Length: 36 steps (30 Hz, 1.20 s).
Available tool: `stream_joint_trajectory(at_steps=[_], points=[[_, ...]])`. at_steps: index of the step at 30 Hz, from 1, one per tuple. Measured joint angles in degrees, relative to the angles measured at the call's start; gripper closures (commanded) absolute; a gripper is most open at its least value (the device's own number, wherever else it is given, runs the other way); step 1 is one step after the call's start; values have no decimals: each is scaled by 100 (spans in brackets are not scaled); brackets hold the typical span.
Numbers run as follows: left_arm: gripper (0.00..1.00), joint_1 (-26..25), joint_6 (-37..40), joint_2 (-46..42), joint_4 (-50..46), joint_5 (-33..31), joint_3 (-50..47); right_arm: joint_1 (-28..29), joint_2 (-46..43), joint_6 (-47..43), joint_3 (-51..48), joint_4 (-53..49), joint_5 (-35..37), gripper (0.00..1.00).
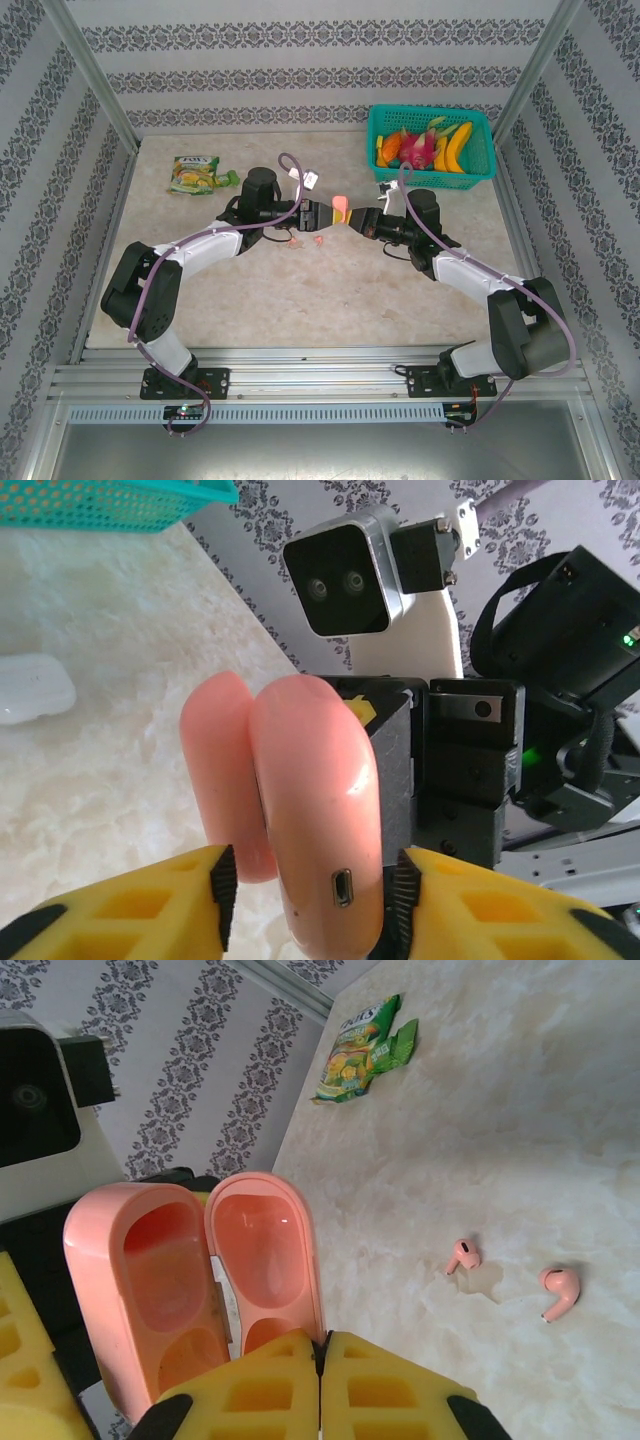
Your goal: Insert wireless bluetooth earbuds into charging case
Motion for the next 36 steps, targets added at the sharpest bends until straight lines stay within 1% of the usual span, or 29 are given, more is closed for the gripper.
stream_joint_trajectory(at_steps=[1, 3, 8, 9, 10, 14, 17, 20, 22, 27, 32, 36], points=[[40, -4, 4, 0, 0, -15, 0, 0, -4, 0, 13, -35, 17, 97], [29, -17, 13, 0, 0, -55, 0, -4, -33, -24, 44, -133, 42, 98], [9, -22, 90, -2, -42, -221, 13, -83, -136, -125, 133, -367, 109, 100], [2, -22, 120, -11, -101, -264, 26, -94, -151, -157, 153, -413, 127, 100], [0, -22, 164, -22, -164, -299, 46, -129, -160, -197, 177, -479, 129, 100], [0, -22, 472, -179, -741, -466, 223, -166, -170, -518, 339, -894, 216, 100], [0, -20, 863, -367, -1478, -627, 577, -166, -170, -911, 518, -1318, 358, 100], [0, -15, 1399, -511, -2404, -901, 1141, -164, -170, -1388, 752, -1821, 595, 100], [0, -15, 1784, -529, -3027, -1187, 1587, -160, -170, -1714, 927, -2138, 791, 100], [0, -13, 2782, -466, -4586, -2153, 2621, -44, -160, -2511, 1305, -2706, 1451, 100], [0, -11, 3770, -94, -5770, -2911, 3305, 227, -122, -3320, 1473, -2946, 2260, 100], [0, -11, 4266, 264, -6531, -3327, 3703, 457, -92, -4074, 1482, -2914, 2907, 100]])
